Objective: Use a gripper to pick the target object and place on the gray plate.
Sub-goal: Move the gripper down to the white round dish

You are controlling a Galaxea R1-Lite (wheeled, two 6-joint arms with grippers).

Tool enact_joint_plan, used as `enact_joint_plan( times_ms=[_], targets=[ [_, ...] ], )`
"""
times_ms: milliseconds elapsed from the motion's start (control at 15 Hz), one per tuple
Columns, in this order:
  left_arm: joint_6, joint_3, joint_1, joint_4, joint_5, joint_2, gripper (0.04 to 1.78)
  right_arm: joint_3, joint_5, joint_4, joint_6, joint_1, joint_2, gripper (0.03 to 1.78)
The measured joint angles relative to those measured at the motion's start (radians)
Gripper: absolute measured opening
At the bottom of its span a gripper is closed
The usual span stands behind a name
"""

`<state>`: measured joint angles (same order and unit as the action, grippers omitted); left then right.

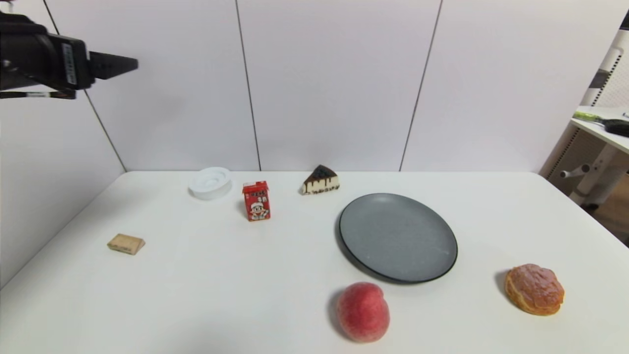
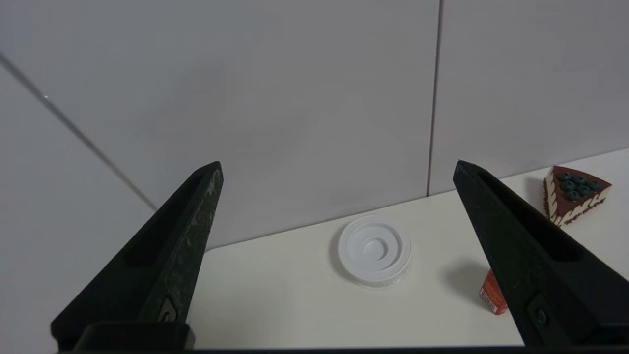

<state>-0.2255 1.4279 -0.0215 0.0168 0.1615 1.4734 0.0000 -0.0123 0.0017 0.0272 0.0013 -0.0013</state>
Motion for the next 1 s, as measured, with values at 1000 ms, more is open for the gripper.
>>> enact_joint_plan(
  times_ms=[1000],
  targets=[
    [-0.215,0.144,-0.003,0.028,0.361,0.608,1.69,0.000,0.000,0.000,0.000,0.000,0.000,1.71]
  ],
)
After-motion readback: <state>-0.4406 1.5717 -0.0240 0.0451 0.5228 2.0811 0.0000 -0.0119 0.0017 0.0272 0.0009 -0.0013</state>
